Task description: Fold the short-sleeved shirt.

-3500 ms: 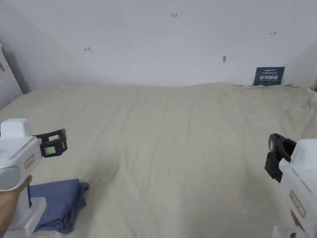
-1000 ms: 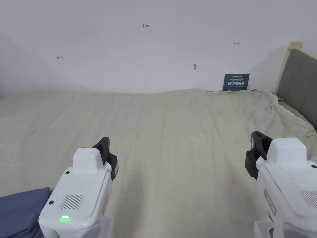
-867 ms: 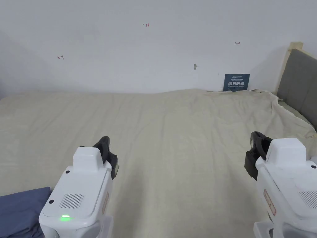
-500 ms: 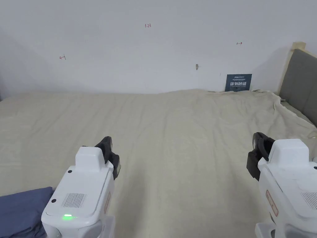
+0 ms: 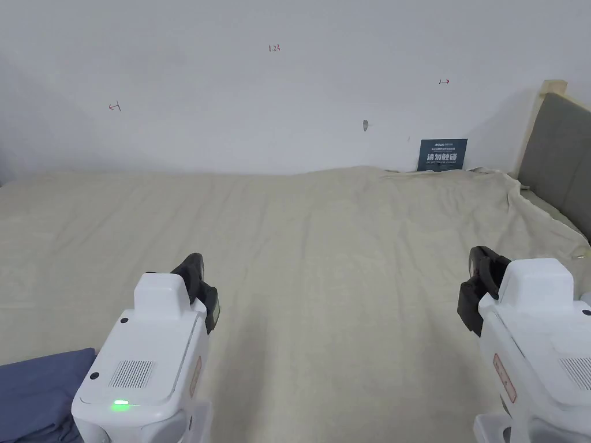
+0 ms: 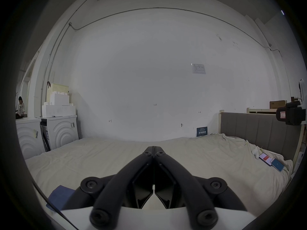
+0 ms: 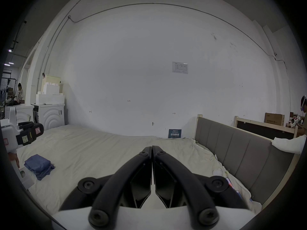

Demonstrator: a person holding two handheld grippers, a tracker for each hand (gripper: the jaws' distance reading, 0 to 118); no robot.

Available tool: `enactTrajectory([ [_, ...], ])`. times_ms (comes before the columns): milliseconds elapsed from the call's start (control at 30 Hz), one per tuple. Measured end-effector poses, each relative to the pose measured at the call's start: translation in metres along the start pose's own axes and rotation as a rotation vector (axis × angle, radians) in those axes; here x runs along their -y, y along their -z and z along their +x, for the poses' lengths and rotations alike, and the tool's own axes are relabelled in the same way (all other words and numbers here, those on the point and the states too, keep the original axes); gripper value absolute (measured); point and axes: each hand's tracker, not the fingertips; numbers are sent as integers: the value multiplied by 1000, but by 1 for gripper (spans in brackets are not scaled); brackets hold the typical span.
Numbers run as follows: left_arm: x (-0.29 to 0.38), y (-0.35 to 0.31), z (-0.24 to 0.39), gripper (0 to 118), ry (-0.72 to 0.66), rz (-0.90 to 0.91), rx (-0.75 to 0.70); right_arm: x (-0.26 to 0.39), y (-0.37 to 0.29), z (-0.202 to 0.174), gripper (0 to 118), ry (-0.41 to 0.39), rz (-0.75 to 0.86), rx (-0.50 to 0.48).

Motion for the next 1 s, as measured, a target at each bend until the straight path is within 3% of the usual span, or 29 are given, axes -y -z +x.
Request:
enactTrajectory([
  [33,0,0,-1,1,-10,4,-5,0,0,0,6,0,2,-3],
  [67,0,-1,-1,7,-28,14,-2,-2,-2,-2,18,0,3,-7],
  [100,0,-1,-3,18,-50,20,9,-2,-2,-2,47,-1,3,-12],
  [167,-1,0,-6,56,-72,9,9,-3,-3,-4,87,-2,3,-9],
  [200,-1,1,-6,85,-75,4,8,-1,-2,-3,100,-2,8,-4],
  [267,0,1,-7,113,-79,10,-1,-1,-3,-4,106,-4,19,10],
  [300,0,1,-8,118,-80,13,-1,-2,-4,-4,108,-2,21,13],
  [400,0,0,-10,118,-82,16,12,0,-1,-1,118,10,14,6],
  [1000,-3,-3,-9,118,-51,37,-9,6,2,6,118,13,36,25],
])
